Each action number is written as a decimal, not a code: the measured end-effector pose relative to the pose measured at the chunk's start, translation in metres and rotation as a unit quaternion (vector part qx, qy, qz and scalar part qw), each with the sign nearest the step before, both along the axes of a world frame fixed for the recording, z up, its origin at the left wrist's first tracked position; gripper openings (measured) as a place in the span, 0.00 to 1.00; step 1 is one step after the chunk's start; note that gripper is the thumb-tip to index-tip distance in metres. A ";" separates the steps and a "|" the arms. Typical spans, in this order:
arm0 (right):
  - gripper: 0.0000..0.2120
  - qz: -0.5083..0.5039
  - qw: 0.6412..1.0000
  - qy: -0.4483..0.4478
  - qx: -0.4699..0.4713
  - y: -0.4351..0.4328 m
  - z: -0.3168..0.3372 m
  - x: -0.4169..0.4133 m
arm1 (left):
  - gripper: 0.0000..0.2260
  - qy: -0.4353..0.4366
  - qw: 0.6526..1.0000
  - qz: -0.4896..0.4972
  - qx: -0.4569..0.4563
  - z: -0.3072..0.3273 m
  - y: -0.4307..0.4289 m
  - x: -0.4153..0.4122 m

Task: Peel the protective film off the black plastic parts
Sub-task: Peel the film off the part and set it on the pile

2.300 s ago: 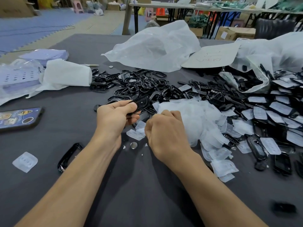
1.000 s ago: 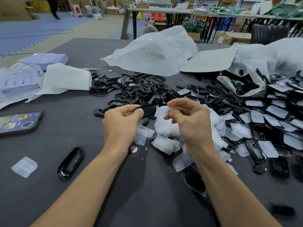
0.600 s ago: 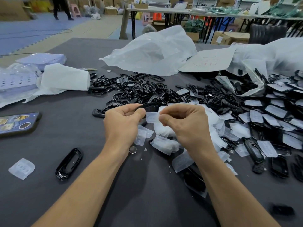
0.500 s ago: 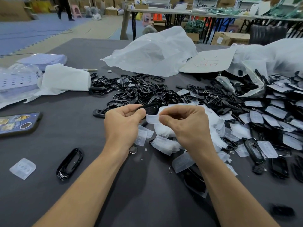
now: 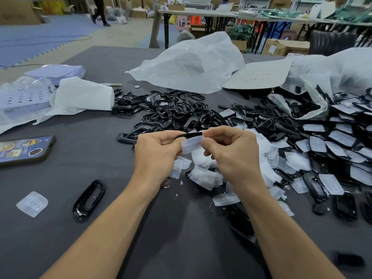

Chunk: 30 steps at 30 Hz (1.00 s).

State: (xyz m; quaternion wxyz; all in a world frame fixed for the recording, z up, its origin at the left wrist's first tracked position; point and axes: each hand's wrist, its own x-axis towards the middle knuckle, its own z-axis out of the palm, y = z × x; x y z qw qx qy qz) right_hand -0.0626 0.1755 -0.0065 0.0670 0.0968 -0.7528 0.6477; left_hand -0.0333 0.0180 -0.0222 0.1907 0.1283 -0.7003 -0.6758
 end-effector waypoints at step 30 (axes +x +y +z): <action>0.07 -0.022 0.999 -0.012 -0.046 -0.001 0.005 0.003 | 0.05 -0.060 0.989 -0.109 0.084 0.007 0.008 0.008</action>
